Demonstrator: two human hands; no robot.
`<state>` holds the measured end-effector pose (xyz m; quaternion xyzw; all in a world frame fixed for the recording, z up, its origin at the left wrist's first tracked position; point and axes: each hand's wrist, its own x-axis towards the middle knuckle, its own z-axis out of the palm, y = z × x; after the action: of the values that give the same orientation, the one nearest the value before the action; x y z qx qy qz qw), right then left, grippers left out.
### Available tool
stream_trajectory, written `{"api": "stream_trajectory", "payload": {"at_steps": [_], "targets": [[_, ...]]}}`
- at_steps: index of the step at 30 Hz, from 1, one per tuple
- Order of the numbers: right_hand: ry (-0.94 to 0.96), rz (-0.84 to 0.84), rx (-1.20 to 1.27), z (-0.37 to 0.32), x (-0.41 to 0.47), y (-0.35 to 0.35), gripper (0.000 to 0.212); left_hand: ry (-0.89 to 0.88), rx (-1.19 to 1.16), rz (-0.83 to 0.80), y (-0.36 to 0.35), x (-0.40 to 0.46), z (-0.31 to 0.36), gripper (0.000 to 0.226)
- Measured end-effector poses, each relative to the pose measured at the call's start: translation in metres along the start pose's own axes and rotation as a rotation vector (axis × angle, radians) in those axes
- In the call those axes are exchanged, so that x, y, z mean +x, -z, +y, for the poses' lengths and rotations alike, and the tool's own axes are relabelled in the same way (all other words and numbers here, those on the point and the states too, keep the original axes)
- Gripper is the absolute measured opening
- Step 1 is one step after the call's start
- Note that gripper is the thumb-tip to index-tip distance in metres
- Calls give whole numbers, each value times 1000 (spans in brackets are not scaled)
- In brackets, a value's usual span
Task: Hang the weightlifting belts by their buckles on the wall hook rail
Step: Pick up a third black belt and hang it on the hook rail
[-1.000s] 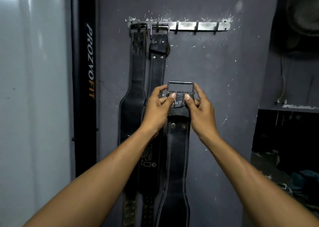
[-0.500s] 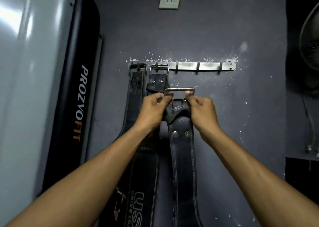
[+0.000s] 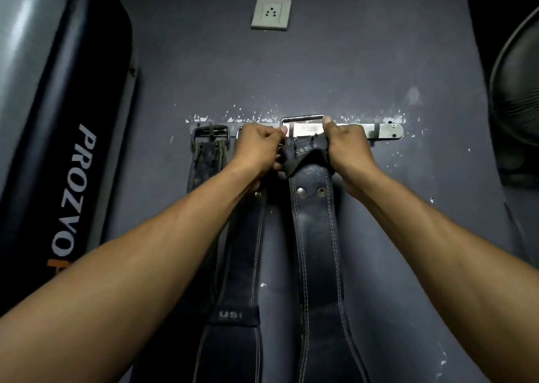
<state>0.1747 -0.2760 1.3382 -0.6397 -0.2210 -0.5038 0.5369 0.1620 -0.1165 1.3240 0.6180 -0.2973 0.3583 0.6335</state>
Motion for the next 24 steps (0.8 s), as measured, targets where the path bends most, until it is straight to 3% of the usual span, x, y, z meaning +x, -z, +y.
{"api": "stream_trajectory", "payload": {"at_steps": [3,6,13,17,21,24], "targets": [[-8,42,-89,-6,26,-10,51,-26,159,78,-2,33,-2,45],[-64,65,-178,1,43,-21,37,-15,337,116,-4,52,-5,35],[-173,79,-159,32,35,-25,50,-138,664,107,-12,49,-16,26],[-175,65,-96,34,16,-21,44,-171,731,104,-11,24,-17,31],[-188,7,-15,40,-5,-13,64,-275,676,94,-9,-6,-26,40],[-183,-63,106,37,-27,-10,44,-310,728,56,-13,-30,-31,29]]}}
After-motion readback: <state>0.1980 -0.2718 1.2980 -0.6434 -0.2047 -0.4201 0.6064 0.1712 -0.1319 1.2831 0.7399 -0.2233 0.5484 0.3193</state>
